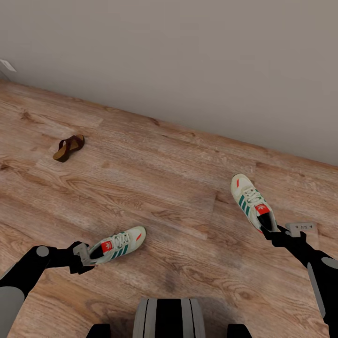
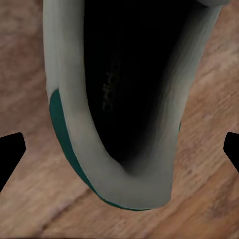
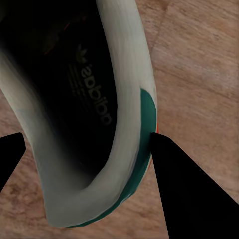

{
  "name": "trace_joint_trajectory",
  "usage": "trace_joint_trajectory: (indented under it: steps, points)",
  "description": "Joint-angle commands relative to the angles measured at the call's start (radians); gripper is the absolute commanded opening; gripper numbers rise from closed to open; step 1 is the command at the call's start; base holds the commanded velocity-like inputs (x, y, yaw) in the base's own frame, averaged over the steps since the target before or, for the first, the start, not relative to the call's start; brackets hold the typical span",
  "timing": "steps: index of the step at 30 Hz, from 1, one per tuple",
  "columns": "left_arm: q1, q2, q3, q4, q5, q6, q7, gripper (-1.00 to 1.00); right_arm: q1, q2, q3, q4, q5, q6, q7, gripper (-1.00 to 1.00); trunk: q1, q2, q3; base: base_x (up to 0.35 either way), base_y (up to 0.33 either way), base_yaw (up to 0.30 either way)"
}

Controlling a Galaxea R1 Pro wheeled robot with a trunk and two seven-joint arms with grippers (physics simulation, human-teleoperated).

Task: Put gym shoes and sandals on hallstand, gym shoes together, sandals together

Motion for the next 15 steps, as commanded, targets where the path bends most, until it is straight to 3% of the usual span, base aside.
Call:
trace_joint_trajectory:
  steps: [1,15]
  points:
    - [0.000,-0.001,0.005,-0.001,-0.011,-0.010,-0.001,1.00,-0.001,0.000,-0.002,-0.001,0.009,0.004,0.008,-1.00,0.000,0.000,-0.001,0.000,0.000,0.000]
    - [0.000,0.003,0.006,-0.002,-0.012,-0.003,0.021,1.00,-0.001,0.000,-0.002,-0.001,0.009,0.004,0.008,-1.00,0.000,0.000,-0.001,0.000,0.000,0.000]
